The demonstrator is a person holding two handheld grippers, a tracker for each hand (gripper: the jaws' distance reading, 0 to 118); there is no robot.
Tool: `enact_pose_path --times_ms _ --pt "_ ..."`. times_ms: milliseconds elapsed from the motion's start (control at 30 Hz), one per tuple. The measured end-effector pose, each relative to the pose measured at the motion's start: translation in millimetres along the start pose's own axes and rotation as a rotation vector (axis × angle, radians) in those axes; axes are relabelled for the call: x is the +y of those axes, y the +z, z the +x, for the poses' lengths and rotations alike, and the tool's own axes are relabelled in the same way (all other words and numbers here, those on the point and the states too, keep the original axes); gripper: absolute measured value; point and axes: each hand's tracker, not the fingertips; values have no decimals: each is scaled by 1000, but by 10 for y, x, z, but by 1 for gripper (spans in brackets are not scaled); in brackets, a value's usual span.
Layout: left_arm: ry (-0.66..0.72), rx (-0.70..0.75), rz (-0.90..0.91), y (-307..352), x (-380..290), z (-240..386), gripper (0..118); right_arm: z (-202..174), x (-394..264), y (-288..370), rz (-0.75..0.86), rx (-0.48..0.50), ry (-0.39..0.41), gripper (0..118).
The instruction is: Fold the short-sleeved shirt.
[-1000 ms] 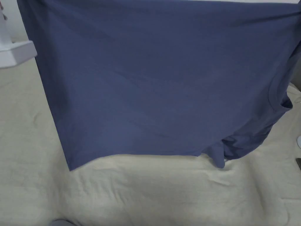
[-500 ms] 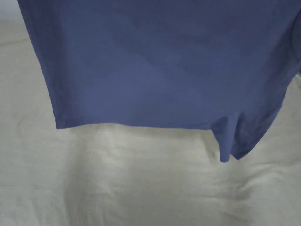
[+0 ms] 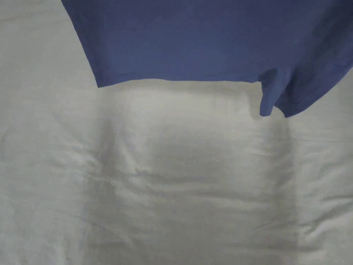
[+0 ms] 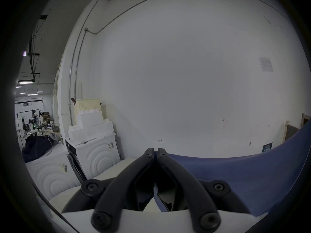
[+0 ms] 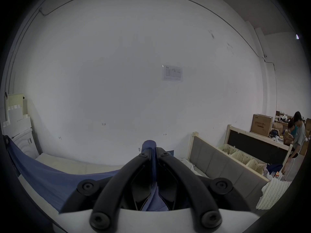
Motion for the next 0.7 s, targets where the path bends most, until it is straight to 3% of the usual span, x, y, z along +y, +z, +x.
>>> enact_pose_path --times_ms 200,333,700 --pt "-43 -51 -122 -234 -717 308 0 5 -856 -299 -143 21 -37 3" --pt "-76 -89 -242 -239 -1334 506 0 52 -1570 -394 -270 24 -20 3" --pt "-75 -165 -579 334 -3120 591 0 666 -3688 -151 -632 -29 -82 3"
